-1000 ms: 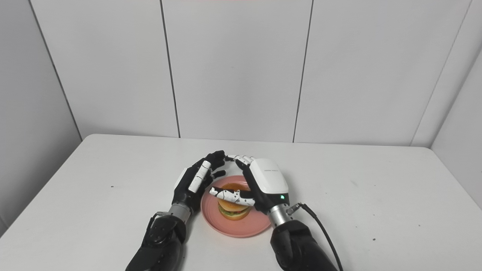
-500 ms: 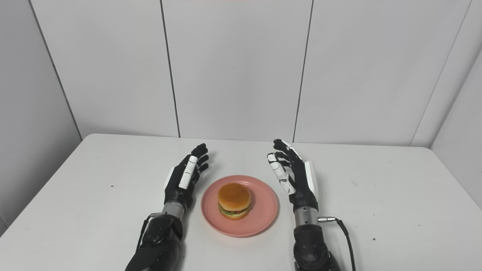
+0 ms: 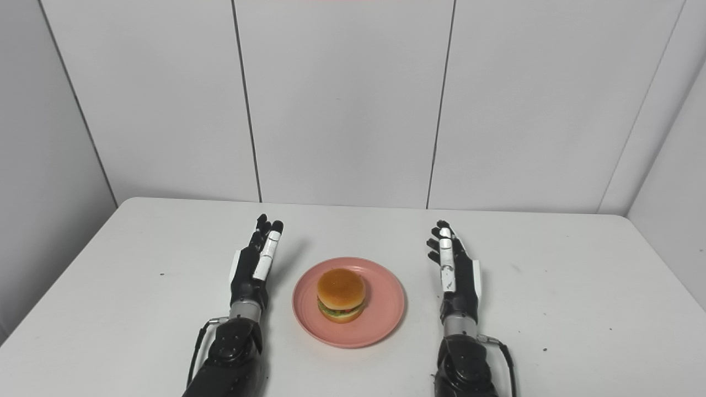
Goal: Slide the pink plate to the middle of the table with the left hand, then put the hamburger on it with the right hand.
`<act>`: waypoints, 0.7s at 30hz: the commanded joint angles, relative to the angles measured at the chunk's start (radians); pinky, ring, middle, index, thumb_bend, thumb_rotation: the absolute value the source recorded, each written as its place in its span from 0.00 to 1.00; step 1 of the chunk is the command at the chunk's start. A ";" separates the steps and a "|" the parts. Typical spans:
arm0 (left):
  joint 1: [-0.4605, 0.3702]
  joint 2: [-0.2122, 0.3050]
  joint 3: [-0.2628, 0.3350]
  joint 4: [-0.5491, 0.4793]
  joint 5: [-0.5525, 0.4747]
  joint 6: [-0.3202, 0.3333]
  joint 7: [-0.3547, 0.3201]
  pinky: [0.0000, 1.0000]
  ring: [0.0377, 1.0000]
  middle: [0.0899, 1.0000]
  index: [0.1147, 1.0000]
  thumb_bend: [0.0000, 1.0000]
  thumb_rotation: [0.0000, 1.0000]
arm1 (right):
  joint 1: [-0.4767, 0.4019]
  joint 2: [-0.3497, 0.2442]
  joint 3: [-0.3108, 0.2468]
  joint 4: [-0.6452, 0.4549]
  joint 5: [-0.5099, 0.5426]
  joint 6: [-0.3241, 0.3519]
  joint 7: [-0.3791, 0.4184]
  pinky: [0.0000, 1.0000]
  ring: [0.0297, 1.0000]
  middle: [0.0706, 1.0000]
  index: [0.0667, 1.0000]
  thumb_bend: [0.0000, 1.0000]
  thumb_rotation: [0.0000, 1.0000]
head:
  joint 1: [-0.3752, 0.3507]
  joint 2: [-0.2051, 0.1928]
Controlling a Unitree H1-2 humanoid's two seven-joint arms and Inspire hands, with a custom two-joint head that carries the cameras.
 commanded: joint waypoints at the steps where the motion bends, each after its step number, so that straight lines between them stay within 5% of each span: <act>1: 0.025 0.005 -0.009 0.042 0.028 -0.009 0.031 0.97 0.99 0.96 0.96 0.81 0.76 | 0.009 -0.003 0.004 0.039 0.003 0.003 0.027 0.83 0.83 0.84 0.84 0.81 1.00 | -0.001 0.003; 10: 0.017 0.003 -0.018 0.052 0.039 -0.012 0.050 0.89 0.94 0.93 0.96 0.83 0.76 | -0.002 -0.015 0.013 0.060 0.003 0.024 0.057 0.84 0.86 0.88 0.86 0.81 1.00 | -0.001 0.002; 21: 0.013 0.008 -0.019 0.053 0.037 -0.006 0.044 0.95 0.98 0.97 0.96 0.84 0.77 | 0.002 -0.018 0.021 0.051 0.009 0.039 0.074 0.88 0.89 0.90 0.87 0.81 1.00 | -0.003 0.004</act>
